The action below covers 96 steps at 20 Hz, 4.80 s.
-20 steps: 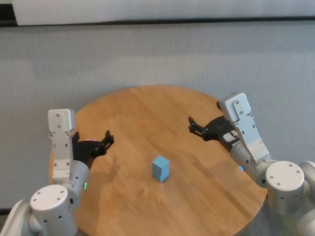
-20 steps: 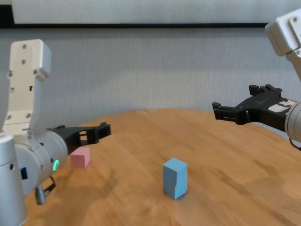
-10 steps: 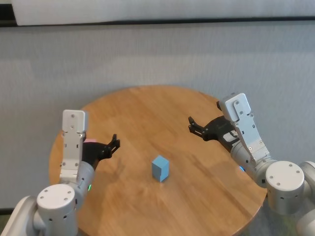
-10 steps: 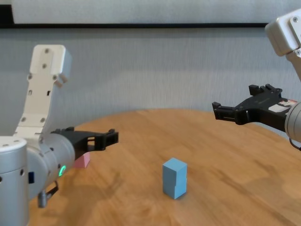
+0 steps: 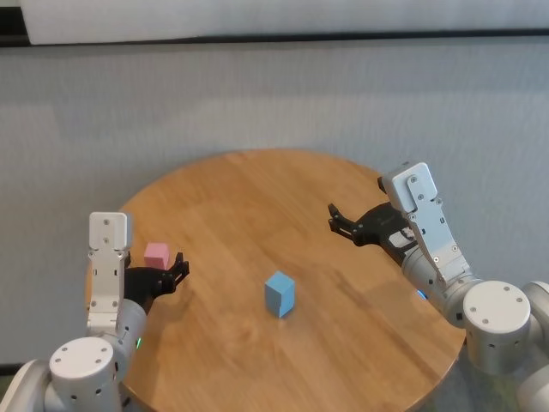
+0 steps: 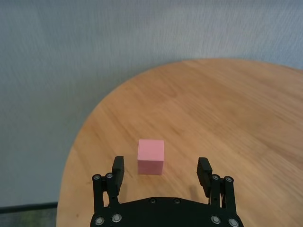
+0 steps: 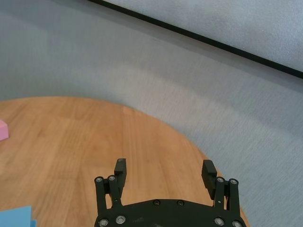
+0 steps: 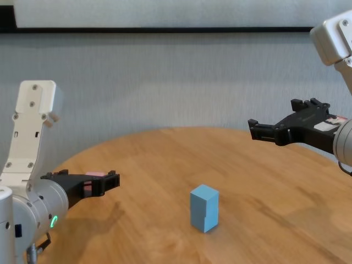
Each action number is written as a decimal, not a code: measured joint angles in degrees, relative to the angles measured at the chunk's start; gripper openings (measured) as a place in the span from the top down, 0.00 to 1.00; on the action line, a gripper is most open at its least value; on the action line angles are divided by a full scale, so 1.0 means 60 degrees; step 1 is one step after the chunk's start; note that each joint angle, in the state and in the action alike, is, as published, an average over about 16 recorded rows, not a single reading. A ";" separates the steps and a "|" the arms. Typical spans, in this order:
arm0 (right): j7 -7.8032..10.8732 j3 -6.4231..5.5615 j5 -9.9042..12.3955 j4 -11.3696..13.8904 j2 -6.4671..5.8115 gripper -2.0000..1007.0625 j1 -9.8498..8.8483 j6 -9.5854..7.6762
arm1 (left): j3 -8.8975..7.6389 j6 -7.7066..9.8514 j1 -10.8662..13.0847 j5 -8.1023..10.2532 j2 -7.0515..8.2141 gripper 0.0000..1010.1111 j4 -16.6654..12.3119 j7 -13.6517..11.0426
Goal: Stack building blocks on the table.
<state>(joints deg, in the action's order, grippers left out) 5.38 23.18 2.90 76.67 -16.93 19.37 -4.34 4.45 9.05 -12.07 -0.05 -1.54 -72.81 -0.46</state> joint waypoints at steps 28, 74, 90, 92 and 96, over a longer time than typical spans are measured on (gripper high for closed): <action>0.0000 0.0000 0.0000 0.0000 0.0000 0.00 0.0000 0.0000 | -0.0075 -0.1045 -0.1044 -0.0214 0.0174 0.01 0.2139 -0.0340; 0.0000 0.0000 0.0000 0.0000 0.0000 0.00 0.0000 0.0000 | -0.0154 -0.1706 -0.1760 -0.0207 0.0221 0.01 0.3471 -0.0294; 0.0000 0.0001 0.0000 0.0000 0.0000 0.00 0.0000 0.0000 | -0.0144 -0.1695 -0.1751 -0.0206 0.0219 0.31 0.3455 -0.0301; 0.0000 0.0001 0.0000 0.0000 0.0000 0.00 0.0000 0.0000 | -0.0143 -0.1693 -0.1750 -0.0207 0.0219 0.37 0.3454 -0.0302; 0.0000 0.0001 0.0000 0.0000 0.0000 0.00 0.0000 0.0000 | -0.0140 -0.1691 -0.1747 -0.0209 0.0219 0.48 0.3451 -0.0304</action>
<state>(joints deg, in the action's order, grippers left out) 5.38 23.19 2.90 76.67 -16.93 19.37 -4.34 3.61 -1.09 -22.55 -1.30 -0.23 -52.10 -2.28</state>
